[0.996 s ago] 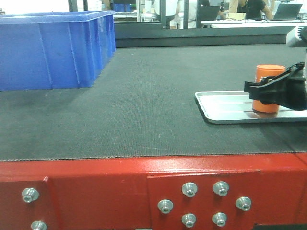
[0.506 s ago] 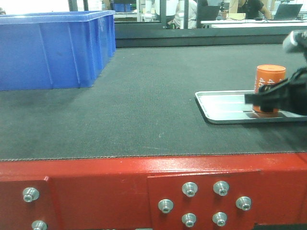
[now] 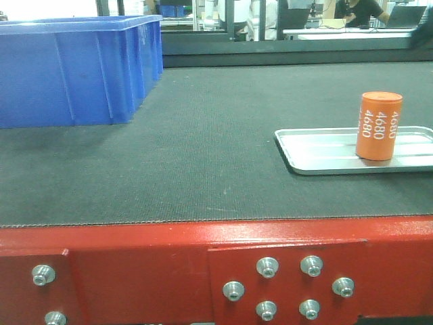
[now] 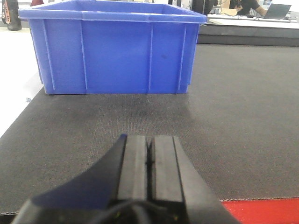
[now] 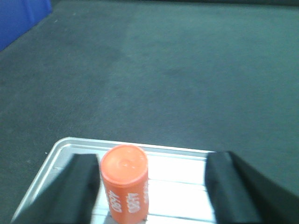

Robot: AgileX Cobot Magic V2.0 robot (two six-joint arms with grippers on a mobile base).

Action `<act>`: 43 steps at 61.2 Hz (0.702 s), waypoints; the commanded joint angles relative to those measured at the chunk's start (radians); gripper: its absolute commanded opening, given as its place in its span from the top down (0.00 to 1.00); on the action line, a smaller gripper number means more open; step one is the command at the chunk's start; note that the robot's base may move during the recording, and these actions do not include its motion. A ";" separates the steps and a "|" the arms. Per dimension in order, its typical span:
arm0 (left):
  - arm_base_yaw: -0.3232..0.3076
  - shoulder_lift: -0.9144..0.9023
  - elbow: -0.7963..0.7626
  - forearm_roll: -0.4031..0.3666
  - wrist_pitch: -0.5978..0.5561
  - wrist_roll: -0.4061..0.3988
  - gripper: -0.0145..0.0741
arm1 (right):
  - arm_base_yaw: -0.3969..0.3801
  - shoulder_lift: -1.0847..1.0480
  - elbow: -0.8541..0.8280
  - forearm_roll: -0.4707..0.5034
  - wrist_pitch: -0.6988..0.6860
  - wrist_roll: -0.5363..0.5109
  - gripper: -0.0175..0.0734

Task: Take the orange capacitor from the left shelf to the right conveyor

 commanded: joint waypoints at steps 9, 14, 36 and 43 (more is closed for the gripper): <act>-0.005 -0.012 -0.005 -0.002 -0.091 -0.001 0.98 | -0.004 -0.308 -0.023 0.002 0.242 0.009 0.73; -0.005 -0.012 -0.005 -0.002 -0.091 -0.001 0.98 | -0.004 -0.391 -0.023 0.002 0.317 0.009 0.75; -0.005 -0.012 -0.005 -0.002 -0.091 -0.001 0.98 | -0.004 -0.500 -0.023 0.002 0.394 0.009 0.75; -0.005 -0.012 -0.005 -0.002 -0.091 -0.001 0.98 | -0.004 -0.500 -0.023 0.002 0.394 0.009 0.75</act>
